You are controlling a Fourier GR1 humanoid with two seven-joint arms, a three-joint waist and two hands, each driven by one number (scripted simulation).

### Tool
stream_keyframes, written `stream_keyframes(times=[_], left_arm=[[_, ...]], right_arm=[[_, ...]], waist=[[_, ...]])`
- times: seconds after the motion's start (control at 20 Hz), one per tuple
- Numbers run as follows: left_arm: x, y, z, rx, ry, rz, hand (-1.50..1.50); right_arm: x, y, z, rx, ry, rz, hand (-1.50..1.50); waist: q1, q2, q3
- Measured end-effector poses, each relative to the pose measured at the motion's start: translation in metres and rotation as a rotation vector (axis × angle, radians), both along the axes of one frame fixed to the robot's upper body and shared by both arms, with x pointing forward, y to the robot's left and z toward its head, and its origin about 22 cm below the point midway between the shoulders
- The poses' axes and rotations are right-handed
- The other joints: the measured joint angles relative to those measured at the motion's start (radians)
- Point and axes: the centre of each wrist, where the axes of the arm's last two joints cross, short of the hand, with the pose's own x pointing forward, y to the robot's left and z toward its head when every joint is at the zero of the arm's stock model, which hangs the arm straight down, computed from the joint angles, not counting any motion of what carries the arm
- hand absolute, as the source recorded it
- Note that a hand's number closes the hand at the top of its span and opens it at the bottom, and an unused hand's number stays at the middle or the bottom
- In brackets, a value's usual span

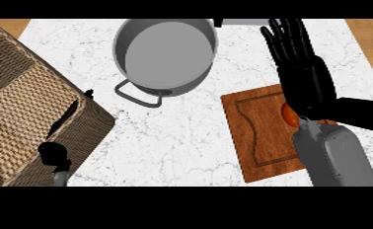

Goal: Pick the tomato from the cutting board and place it in the pot

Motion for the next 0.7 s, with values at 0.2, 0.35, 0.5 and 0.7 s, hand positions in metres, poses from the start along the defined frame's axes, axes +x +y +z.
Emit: stream_keyframes(times=[0.2, 0.35, 0.5, 0.7], left_arm=[[-0.001, 0.000, 0.016, -0.092, 0.103, -0.139, 0.00], [-0.005, 0.006, 0.033, -0.135, 0.157, -0.201, 0.00], [-0.006, 0.004, 0.046, -0.179, 0.191, -0.267, 0.00], [0.000, -0.013, 0.052, -0.261, 0.247, -0.361, 0.00]], right_arm=[[-0.005, -0.042, -0.035, 0.035, 0.119, -0.269, -1.50], [-0.023, -0.096, -0.079, -0.003, 0.313, -0.566, -1.50], [-0.052, -0.130, -0.132, -0.078, 0.625, -0.802, -1.50], [-0.069, -0.144, -0.160, -0.202, 0.780, -1.000, -1.50]], waist=[[-0.033, -0.012, 0.006], [-0.076, -0.001, 0.011], [-0.077, 0.013, 0.009], [-0.044, -0.007, -0.008]])
